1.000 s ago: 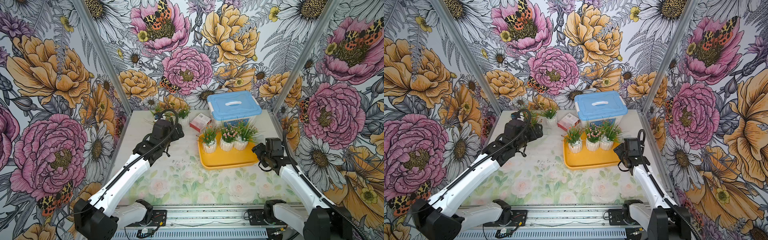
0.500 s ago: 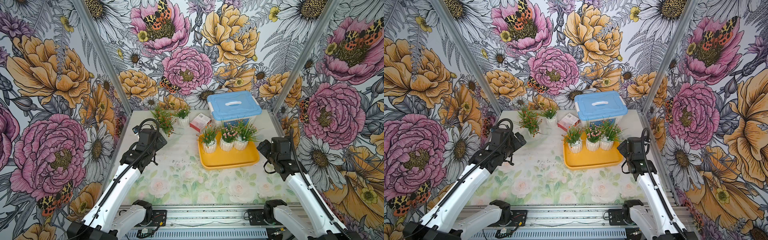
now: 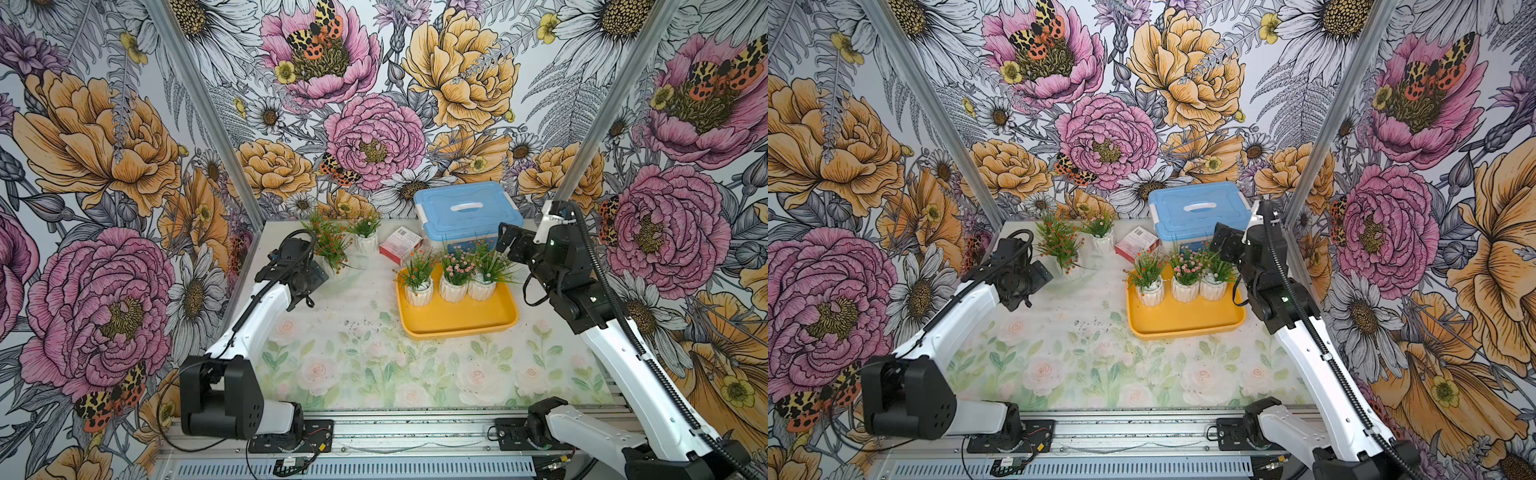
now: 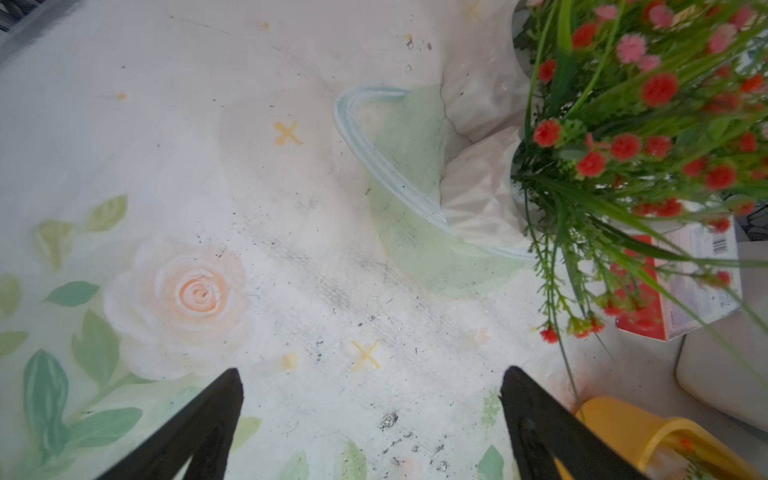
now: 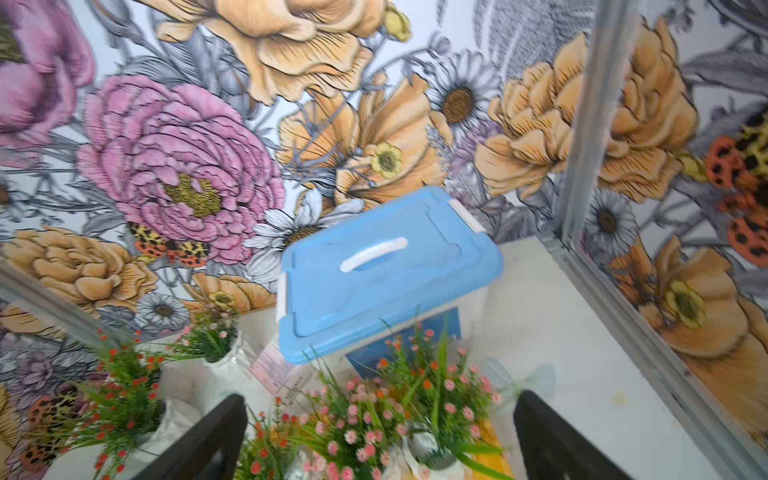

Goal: Put the potted gypsophila into the storage box
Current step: Pick up the baby's breath potted plant from the center of the board.

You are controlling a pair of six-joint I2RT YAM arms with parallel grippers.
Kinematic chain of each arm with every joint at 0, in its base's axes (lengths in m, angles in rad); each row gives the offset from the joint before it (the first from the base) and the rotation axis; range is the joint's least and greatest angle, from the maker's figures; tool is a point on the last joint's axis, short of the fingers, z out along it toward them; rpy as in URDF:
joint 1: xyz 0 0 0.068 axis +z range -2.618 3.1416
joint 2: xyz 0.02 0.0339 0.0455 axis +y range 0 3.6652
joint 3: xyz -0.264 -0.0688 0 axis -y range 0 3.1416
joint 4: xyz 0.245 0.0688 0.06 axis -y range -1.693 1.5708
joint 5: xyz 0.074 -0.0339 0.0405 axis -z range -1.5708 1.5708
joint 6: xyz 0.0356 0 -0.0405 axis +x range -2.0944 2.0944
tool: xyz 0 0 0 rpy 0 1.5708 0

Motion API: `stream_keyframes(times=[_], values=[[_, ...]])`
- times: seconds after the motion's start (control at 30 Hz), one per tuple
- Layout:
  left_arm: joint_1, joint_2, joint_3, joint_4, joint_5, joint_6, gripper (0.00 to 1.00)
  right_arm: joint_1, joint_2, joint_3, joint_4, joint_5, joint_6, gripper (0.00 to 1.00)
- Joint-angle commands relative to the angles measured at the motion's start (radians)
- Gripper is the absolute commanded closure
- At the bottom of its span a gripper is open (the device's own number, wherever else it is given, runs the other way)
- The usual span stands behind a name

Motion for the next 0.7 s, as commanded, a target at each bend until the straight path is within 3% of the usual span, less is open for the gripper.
stream_keyframes(times=[0.0, 0.3, 0.67], values=[[0.009, 0.098, 0.081, 0.028, 0.039, 0.03, 0.03, 0.051, 0.072, 0.065, 0.116, -0.049, -0.078, 0.01], [0.021, 0.328, 0.247, 0.036, 0.051, 0.047, 0.12, 0.132, 0.37, 0.261, 0.176, -0.093, -0.097, 0.0], [0.023, 0.495, 0.372, 0.037, 0.056, 0.045, 0.22, 0.136, 0.498, 0.328, 0.184, -0.126, -0.105, 0.0]])
